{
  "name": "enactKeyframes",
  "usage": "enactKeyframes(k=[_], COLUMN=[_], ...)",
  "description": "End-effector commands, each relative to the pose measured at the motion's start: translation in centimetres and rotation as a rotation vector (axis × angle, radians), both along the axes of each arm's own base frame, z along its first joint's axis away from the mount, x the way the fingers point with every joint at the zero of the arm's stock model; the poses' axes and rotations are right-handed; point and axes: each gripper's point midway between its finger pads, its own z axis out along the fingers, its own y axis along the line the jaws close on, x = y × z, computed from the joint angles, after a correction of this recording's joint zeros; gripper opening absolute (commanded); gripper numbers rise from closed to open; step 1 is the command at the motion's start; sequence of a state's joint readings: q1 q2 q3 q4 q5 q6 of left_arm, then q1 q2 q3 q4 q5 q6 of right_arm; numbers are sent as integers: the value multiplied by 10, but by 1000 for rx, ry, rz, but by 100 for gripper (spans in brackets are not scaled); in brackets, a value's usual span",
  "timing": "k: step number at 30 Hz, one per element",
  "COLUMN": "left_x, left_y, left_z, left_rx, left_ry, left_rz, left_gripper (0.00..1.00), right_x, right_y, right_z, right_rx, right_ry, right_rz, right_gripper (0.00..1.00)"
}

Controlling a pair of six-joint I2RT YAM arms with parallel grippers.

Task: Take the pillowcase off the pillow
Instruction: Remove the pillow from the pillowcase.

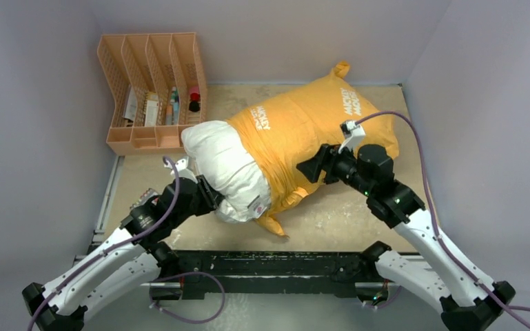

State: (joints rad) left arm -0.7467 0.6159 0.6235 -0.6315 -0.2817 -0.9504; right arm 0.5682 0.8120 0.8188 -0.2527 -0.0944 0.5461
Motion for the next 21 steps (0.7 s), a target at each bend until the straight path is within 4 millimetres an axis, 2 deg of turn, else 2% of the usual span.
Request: enactKeyframes(k=[1, 3, 5, 8, 9, 10, 12, 14, 16, 19, 21], left_x=[8, 9, 9, 8, 7, 7, 9, 13, 14, 10, 4], left_y=[-22, -26, -32, -47, -52, -56, -54, -39, -13, 24, 53], left_z=[13, 23, 32, 32, 29, 23, 8, -6, -23, -37, -45], left_rx=[-132, -180, -227, -276, -283, -279, -240, -178, -86, 13, 69], left_ry=[-41, -73, -100, -97, -83, -70, -36, -7, 32, 59, 76], left_rz=[-25, -31, -49, -104, -125, -137, -121, -44, 78, 230, 352], left_gripper=[47, 60, 66, 72, 73, 69, 42, 3, 0, 0, 0], right_x=[8, 17, 24, 24, 25, 31, 44, 49, 56, 62, 68], right_y=[24, 35, 48, 75, 79, 74, 51, 27, -3, -50, -83], right_z=[11, 1, -12, -40, -48, -56, -64, -63, -50, -31, -31], right_rx=[-39, -75, -126, -264, -317, -375, -470, -541, -603, -612, -566], right_ry=[10, 38, 59, 85, 90, 97, 121, 110, 52, 13, 43], right_rz=[129, 154, 181, 206, 190, 138, -11, -117, -240, -394, -468], right_gripper=[72, 73, 73, 73, 69, 64, 42, 24, 10, 4, 3])
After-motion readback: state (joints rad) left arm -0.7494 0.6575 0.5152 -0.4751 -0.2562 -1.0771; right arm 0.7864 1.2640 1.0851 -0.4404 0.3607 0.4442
